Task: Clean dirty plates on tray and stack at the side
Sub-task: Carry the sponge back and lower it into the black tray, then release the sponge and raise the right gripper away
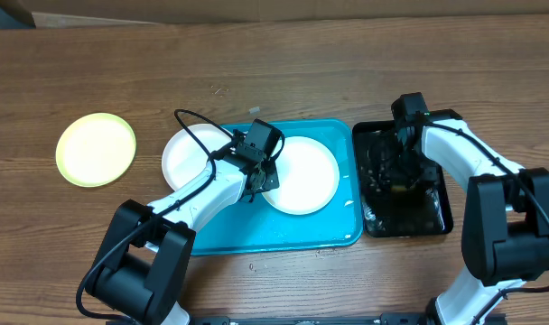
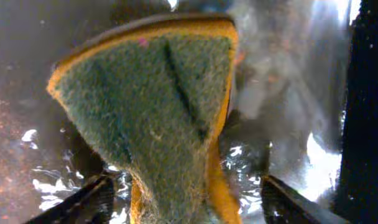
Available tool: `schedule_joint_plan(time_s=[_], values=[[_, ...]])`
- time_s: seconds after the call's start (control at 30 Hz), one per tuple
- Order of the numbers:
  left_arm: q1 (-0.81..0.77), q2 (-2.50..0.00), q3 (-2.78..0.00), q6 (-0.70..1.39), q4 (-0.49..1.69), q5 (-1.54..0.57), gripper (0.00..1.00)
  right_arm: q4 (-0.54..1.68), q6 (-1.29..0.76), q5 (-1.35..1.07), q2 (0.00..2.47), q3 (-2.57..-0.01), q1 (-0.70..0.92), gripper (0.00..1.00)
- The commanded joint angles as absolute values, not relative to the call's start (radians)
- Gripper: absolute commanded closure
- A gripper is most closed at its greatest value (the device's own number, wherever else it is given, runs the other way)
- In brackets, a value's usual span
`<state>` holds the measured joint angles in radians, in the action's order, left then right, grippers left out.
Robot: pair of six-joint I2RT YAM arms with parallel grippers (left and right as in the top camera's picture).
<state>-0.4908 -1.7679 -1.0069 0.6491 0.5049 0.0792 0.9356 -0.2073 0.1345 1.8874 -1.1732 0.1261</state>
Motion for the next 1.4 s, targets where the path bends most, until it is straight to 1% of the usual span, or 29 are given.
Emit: schedule_joint_plan(time_s=[0.0, 0.1, 0.13, 0.17, 0.23, 0.27, 0.3, 0.33, 0.37, 0.4, 0.43, 0.47, 0.5, 0.53, 0.57, 0.63, 0.67, 0.7, 0.73, 0.77, 0.8, 0.83, 0.9, 1.0, 1.07, 1.13, 1.2, 1.27, 1.37], values=[[-0.491, -1.776, -1.016, 0.651, 0.504, 0.077, 0.82, 0.925, -0.209, 0.131, 1.874, -1.186, 0.128, 0.21], [-0.491, -1.776, -1.016, 0.651, 0.504, 0.077, 0.82, 0.885, -0.208, 0.142, 1.874, -1.186, 0.128, 0.13], [-0.491, -1.776, -1.016, 0.651, 0.505, 0.077, 0.82, 0.87, -0.208, 0.142, 1.874, -1.186, 0.128, 0.12], [-0.491, -1.776, -1.016, 0.651, 0.505, 0.077, 0.82, 0.857, -0.209, 0.142, 1.874, -1.186, 0.128, 0.12], [-0.491, -1.776, -1.016, 0.651, 0.504, 0.077, 0.82, 0.837, -0.209, 0.142, 1.874, -1.185, 0.128, 0.16], [-0.491, -1.776, -1.016, 0.651, 0.504, 0.077, 0.82, 0.831, -0.209, 0.141, 1.874, -1.185, 0.128, 0.25], [-0.491, -1.776, -1.016, 0.651, 0.505, 0.077, 0.82, 0.827, -0.209, 0.141, 1.874, -1.185, 0.128, 0.41], [-0.491, -1.776, -1.016, 0.651, 0.505, 0.077, 0.81, 0.826, -0.209, 0.141, 1.874, -1.185, 0.128, 0.65], [-0.491, -1.776, -1.016, 0.651, 0.505, 0.077, 0.81, 0.827, -0.209, 0.141, 1.874, -1.185, 0.128, 0.69], [-0.491, -1.776, -1.016, 0.651, 0.505, 0.077, 0.81, 0.826, -0.209, 0.141, 1.874, -1.185, 0.128, 0.71], [-0.491, -1.776, -1.016, 0.651, 0.504, 0.077, 0.8, 0.823, -0.209, 0.141, 1.874, -1.185, 0.128, 0.61], [-0.491, -1.776, -1.016, 0.651, 0.504, 0.077, 0.79, 0.815, -0.209, 0.141, 1.874, -1.185, 0.128, 0.34], [-0.491, -1.776, -1.016, 0.651, 0.504, 0.077, 0.74, 0.804, -0.209, 0.141, 1.874, -1.185, 0.128, 0.14], [-0.491, -1.776, -1.016, 0.651, 0.504, 0.077, 0.67, 0.793, -0.209, 0.141, 1.874, -1.185, 0.128, 0.1], [-0.491, -1.776, -1.016, 0.651, 0.504, 0.077, 0.65, 0.782, -0.208, 0.142, 1.874, -1.185, 0.128, 0.09], [-0.491, -1.776, -1.016, 0.651, 0.504, 0.077, 0.66, 0.758, -0.208, 0.141, 1.874, -1.185, 0.127, 0.12], [-0.491, -1.776, -1.016, 0.651, 0.504, 0.077, 0.65, 0.751, -0.208, 0.141, 1.874, -1.185, 0.127, 0.26], [-0.491, -1.776, -1.016, 0.651, 0.504, 0.077, 0.66, 0.748, -0.208, 0.141, 1.874, -1.185, 0.127, 0.51], [-0.491, -1.776, -1.016, 0.651, 0.505, 0.077, 0.66, 0.749, -0.208, 0.141, 1.874, -1.185, 0.127, 0.65], [-0.491, -1.776, -1.016, 0.651, 0.505, 0.077, 0.66, 0.753, -0.208, 0.14, 1.874, -1.185, 0.127, 0.65], [-0.491, -1.776, -1.016, 0.651, 0.505, 0.077, 0.66, 0.757, -0.209, 0.141, 1.874, -1.185, 0.127, 0.44], [-0.491, -1.776, -1.016, 0.651, 0.504, 0.077, 0.66, 0.765, -0.208, 0.141, 1.874, -1.188, 0.127, 0.15], [-0.491, -1.776, -1.016, 0.651, 0.504, 0.077, 0.67, 0.81, -0.209, 0.141, 1.874, -1.222, 0.124, 0.11], [-0.491, -1.776, -1.016, 0.651, 0.504, 0.077, 0.79, 0.878, -0.209, 0.141, 1.874, -1.302, 0.12, 0.1], [-0.491, -1.776, -1.016, 0.651, 0.505, 0.077, 0.82, 0.91, -0.209, 0.141, 1.874, -1.357, 0.116, 0.09], [-0.491, -1.776, -1.016, 0.651, 0.505, 0.077, 0.8, 0.94, -0.209, 0.141, 1.874, -1.415, 0.108, 0.07], [-0.491, -1.776, -1.016, 0.651, 0.505, 0.077, 0.74, 0.958, -0.21, 0.141, 1.874, -1.468, 0.088, 0.05], [-0.492, -1.776, -1.016, 0.65, 0.505, 0.077, 0.64, 0.961, -0.216, 0.134, 1.874, -1.497, 0.057, 0.0], [-0.492, -1.779, -1.016, 0.651, 0.511, 0.077, 0.63, 0.944, -0.24, 0.104, 1.874, -1.509, -0.013, 0.0]])
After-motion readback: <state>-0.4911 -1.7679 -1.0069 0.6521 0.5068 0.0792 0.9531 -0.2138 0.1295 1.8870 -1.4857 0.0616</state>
